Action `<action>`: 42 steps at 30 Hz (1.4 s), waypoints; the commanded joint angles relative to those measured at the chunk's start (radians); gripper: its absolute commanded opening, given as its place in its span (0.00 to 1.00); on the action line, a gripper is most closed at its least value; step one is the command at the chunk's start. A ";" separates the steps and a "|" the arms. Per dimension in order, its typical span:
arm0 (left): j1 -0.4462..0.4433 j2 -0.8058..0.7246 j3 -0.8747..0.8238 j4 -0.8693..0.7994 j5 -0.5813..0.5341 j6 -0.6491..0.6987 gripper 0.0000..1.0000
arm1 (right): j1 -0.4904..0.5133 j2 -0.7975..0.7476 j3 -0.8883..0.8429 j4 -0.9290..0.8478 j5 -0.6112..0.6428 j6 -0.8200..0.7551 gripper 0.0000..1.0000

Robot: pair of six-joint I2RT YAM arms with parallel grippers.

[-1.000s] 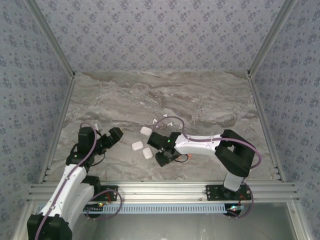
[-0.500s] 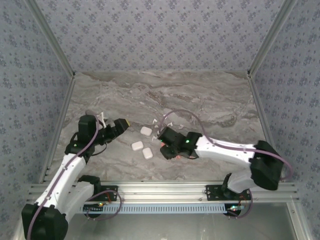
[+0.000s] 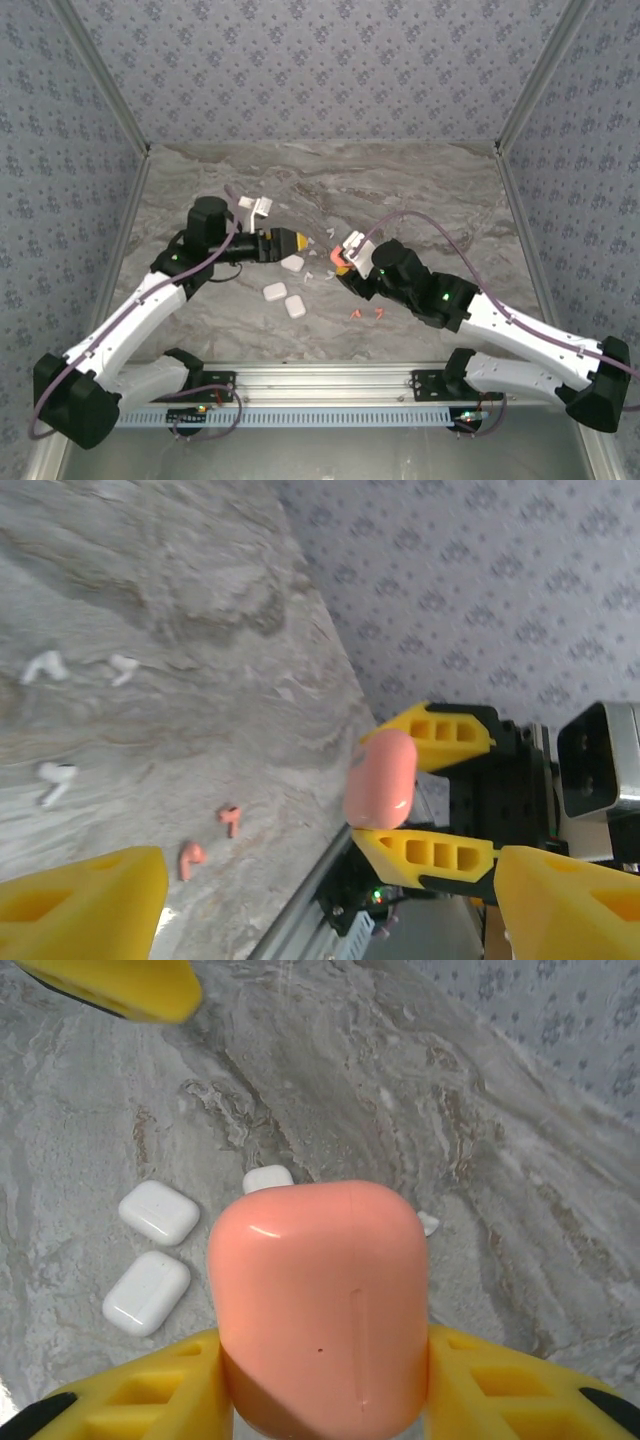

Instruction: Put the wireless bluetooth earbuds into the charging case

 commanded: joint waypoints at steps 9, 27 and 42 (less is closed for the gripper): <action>-0.166 0.160 0.108 0.119 0.039 0.034 0.75 | -0.010 -0.024 0.018 0.018 -0.044 -0.112 0.47; -0.235 0.254 0.156 0.106 0.056 0.069 0.44 | -0.022 -0.024 0.025 0.000 -0.024 -0.083 0.47; -0.236 0.246 0.152 0.115 0.053 0.102 0.19 | -0.099 -0.025 0.041 -0.062 -0.132 -0.015 0.67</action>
